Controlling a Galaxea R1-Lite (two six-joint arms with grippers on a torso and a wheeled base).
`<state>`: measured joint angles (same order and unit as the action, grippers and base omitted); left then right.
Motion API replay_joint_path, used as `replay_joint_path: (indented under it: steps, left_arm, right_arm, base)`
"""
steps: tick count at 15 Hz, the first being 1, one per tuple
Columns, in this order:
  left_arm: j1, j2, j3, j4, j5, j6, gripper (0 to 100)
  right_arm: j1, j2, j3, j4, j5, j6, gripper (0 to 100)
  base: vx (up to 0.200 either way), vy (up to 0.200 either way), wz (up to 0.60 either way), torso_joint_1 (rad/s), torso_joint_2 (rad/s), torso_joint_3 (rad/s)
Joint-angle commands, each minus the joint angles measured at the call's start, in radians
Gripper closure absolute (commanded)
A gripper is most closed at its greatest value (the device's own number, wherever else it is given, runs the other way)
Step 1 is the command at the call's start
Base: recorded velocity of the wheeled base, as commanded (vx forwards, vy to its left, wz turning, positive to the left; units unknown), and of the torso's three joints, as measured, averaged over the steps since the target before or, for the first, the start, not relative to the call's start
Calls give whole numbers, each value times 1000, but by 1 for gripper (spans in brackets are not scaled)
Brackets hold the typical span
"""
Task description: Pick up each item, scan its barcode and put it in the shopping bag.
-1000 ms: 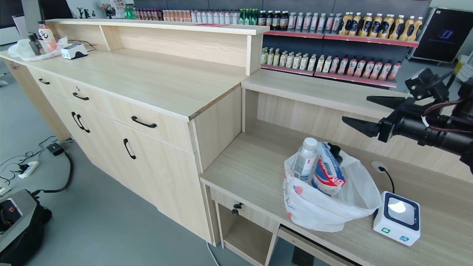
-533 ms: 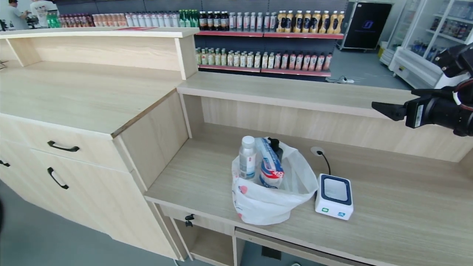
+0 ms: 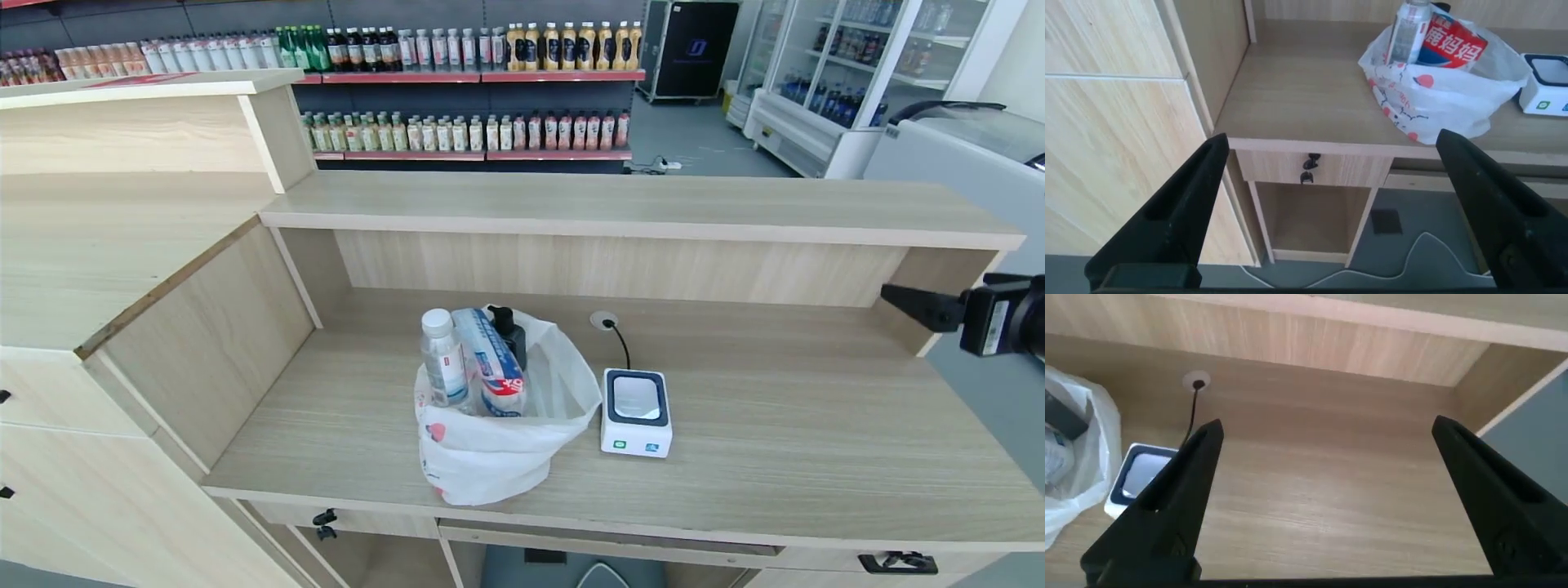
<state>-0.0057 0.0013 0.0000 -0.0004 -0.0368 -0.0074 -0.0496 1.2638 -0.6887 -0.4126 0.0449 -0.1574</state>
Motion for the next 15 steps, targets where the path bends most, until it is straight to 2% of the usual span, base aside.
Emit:
replay_joint_path:
  steps: [1,2,4,5,6,7,9,12,14,15]
  left_arm:
    - [0,0,0,0,0,0,0]
    - [0,0,0,-1,0,0,0]
    - [0,0,0,0,0,0,0]
    - [0,0,0,-1,0,0,0]
    - [0,0,0,-1,0,0,0]
    - [0,0,0,-1,0,0,0]
    - [0,0,0,0,0,0,0]
    - [0,0,0,0,0,0,0]
    - [0,0,0,0,0,0,0]
    - [0,0,0,-1,0,0,0]
  right_arm:
    - [-6,-189,189,0,-5,35,0]
    - [14,-264,241,44,-7,90,0]
    - [83,-445,258,253,-13,187,0]
    - [85,-551,321,330,-11,180,0]
    - [86,-629,393,334,-7,167,0]
    - [91,-799,534,331,-5,136,0]
    - [97,-1109,689,345,-22,139,0]
    - [97,-1186,689,411,-59,133,0]
    - [31,-1222,689,414,-60,162,0]
    - [30,-1222,689,414,-62,168,0]
  base:
    - [0,0,0,0,0,0]
    - [0,0,0,0,0,0]
    - [0,0,0,0,0,0]
    - [0,0,0,0,0,0]
    - [0,0,0,0,0,0]
    - [0,0,0,0,0,0]
    - [0,0,0,0,0,0]
    - [0,0,0,0,0,0]
    - [0,0,0,0,0,0]
    - [0,0,0,0,0,0]
